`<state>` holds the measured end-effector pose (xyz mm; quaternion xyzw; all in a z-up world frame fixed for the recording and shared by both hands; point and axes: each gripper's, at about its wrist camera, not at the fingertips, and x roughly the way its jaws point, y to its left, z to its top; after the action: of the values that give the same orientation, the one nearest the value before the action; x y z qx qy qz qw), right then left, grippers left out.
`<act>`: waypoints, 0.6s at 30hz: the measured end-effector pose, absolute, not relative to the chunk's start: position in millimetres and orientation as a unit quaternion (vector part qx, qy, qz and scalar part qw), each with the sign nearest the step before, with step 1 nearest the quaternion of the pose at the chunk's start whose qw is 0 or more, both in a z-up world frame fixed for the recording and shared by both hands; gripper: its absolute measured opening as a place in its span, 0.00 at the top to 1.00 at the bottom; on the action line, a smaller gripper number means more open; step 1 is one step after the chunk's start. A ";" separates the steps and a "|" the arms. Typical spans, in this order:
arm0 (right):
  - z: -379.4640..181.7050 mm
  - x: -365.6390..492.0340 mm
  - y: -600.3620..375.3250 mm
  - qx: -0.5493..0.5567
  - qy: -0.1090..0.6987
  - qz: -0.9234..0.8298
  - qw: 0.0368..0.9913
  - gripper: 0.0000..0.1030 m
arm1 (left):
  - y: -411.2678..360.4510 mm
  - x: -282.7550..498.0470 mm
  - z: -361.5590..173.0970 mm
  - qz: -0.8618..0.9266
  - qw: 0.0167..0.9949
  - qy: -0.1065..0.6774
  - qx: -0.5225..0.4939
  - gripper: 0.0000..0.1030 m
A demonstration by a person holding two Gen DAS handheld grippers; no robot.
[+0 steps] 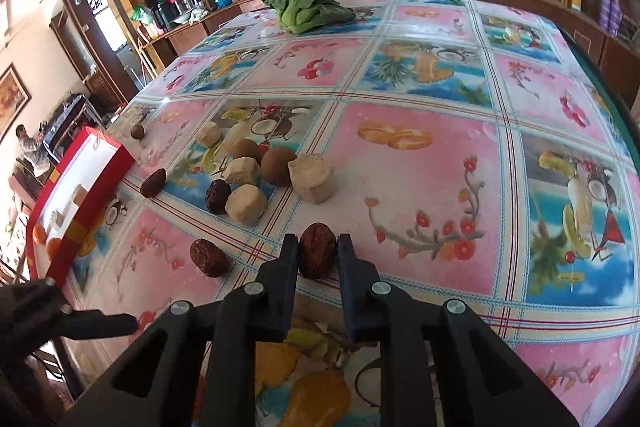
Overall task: Organize fruits
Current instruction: 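Return both tools to the pile and grasp a red date with the right tool, then grasp an orange with the left tool, carry both items into the tray, release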
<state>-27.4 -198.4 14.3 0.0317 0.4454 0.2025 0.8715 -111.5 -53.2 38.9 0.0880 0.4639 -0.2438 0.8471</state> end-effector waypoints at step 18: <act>17.5 -26.9 -204.6 0.063 0.447 0.209 0.867 0.83 | -81.6 -104.5 17.7 -0.272 0.836 0.472 0.062 0.65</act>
<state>-26.9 -204.6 17.5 0.0632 0.4471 0.2087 0.8675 -104.5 -81.6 17.7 0.0618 0.4723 -0.2723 0.8361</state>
